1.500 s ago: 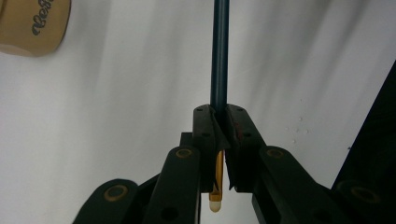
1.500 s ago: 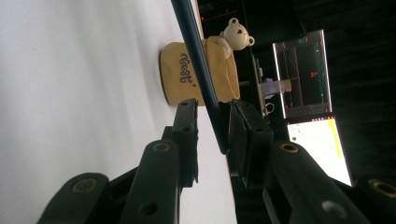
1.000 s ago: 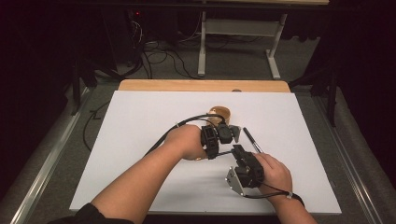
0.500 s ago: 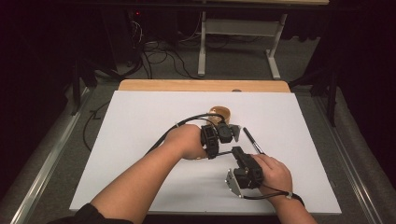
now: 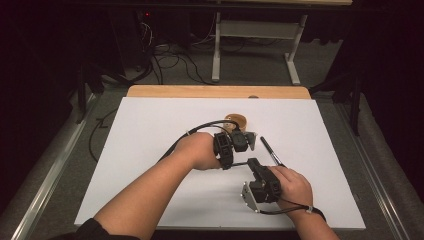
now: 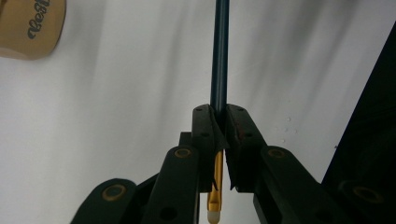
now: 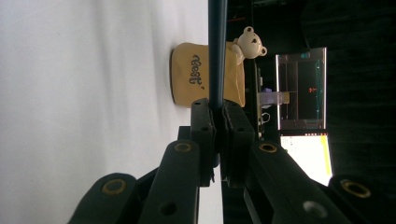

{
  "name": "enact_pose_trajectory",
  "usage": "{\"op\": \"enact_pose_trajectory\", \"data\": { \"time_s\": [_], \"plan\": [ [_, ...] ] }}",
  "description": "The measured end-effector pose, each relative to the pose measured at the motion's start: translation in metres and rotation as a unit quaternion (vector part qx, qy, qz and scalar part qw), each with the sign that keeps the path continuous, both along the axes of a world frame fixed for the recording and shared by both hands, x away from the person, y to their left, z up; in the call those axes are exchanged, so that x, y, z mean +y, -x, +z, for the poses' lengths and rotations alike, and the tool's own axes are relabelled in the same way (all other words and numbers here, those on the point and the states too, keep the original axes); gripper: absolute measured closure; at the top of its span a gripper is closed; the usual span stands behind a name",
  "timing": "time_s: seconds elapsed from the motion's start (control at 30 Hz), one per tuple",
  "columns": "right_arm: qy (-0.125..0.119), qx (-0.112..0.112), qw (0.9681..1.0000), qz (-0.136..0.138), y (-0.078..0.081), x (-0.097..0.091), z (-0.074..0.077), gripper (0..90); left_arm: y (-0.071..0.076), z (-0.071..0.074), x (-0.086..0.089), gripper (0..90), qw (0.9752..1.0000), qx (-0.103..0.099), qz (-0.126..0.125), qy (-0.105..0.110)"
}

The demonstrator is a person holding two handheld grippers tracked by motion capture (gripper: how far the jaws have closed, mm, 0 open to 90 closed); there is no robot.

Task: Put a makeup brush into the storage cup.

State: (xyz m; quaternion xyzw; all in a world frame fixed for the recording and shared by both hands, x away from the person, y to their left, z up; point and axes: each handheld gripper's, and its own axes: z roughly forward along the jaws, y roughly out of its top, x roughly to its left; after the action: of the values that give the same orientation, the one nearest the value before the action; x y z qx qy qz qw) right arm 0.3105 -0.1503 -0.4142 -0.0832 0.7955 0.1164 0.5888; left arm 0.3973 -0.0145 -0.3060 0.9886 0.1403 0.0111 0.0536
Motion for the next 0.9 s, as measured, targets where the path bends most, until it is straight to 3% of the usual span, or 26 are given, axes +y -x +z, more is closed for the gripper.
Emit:
{"op": "enact_pose_trajectory", "data": {
  "time_s": [0.13,0.3,0.43,0.6,0.83,0.9],
  "plan": [
    [-0.011,0.001,0.9999,0.007,-0.001,0.0,-0.002,87.4,-0.001,0.0,0.0,79.4,1.0,0.003,0.002,-0.003],
    [-0.005,0.005,1.0,-0.002,0.0,-0.001,0.0,87.3,-0.002,0.001,0.001,75.4,0.9999,0.001,0.011,-0.003],
    [-0.002,0.004,1.0,-0.007,0.0,0.0,-0.001,87.3,-0.002,0.002,0.003,65.9,0.9998,-0.002,0.019,-0.002],
    [-0.007,0.013,0.9999,-0.006,-0.001,-0.001,-0.002,87.3,-0.002,0.002,0.007,47.4,0.9996,0.001,0.027,-0.004],
    [0.002,0.014,0.9999,-0.009,-0.001,0.0,-0.002,87.3,-0.004,-0.001,0.017,34.4,0.9989,0.0,0.047,-0.005],
    [-0.007,0.021,0.9998,-0.004,-0.003,-0.001,-0.004,87.3,-0.005,-0.001,0.02,30.4,0.9988,0.001,0.049,-0.005]
  ]
}}
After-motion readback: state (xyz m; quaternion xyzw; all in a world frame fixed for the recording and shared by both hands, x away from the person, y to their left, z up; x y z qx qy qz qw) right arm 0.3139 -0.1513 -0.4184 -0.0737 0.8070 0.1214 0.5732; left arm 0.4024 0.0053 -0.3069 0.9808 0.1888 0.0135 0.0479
